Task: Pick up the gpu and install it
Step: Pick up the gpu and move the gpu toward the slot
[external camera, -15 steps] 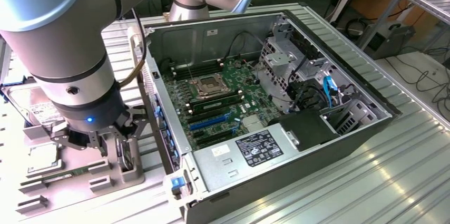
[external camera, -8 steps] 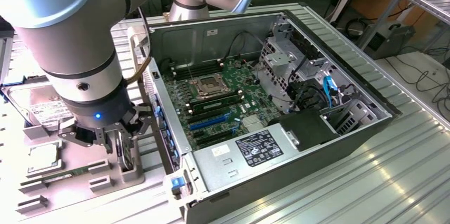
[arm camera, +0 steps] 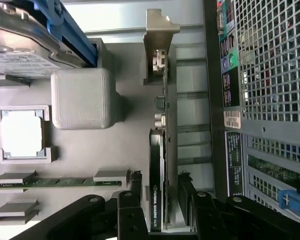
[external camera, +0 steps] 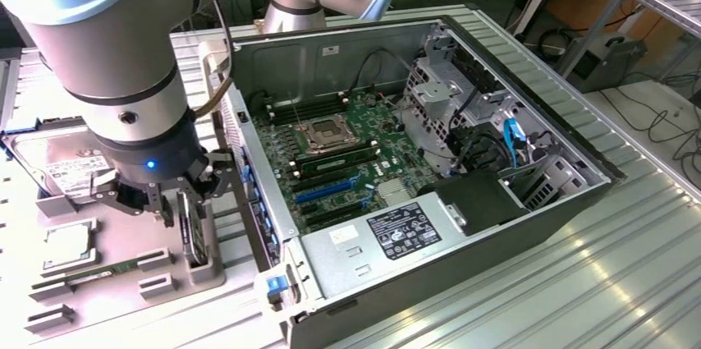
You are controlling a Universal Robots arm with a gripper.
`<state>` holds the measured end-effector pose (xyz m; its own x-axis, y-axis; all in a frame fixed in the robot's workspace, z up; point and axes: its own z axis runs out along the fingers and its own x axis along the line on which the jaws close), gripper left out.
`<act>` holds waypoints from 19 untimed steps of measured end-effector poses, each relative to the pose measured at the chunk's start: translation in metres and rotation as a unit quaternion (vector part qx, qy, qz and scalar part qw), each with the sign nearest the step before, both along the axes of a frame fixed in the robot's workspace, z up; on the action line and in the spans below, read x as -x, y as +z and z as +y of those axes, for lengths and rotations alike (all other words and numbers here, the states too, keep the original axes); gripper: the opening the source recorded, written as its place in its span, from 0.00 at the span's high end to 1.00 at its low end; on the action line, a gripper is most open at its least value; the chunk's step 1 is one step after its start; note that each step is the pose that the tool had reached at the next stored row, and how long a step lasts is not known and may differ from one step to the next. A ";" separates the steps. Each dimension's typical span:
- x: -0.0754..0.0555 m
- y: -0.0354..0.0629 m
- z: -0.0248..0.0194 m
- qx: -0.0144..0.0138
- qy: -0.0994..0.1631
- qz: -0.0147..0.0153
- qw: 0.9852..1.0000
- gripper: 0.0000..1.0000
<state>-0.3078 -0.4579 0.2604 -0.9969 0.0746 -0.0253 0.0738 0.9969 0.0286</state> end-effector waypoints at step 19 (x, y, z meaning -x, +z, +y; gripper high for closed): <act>0.000 -0.0109 0.0226 0.000 0.000 0.001 1.000 0.74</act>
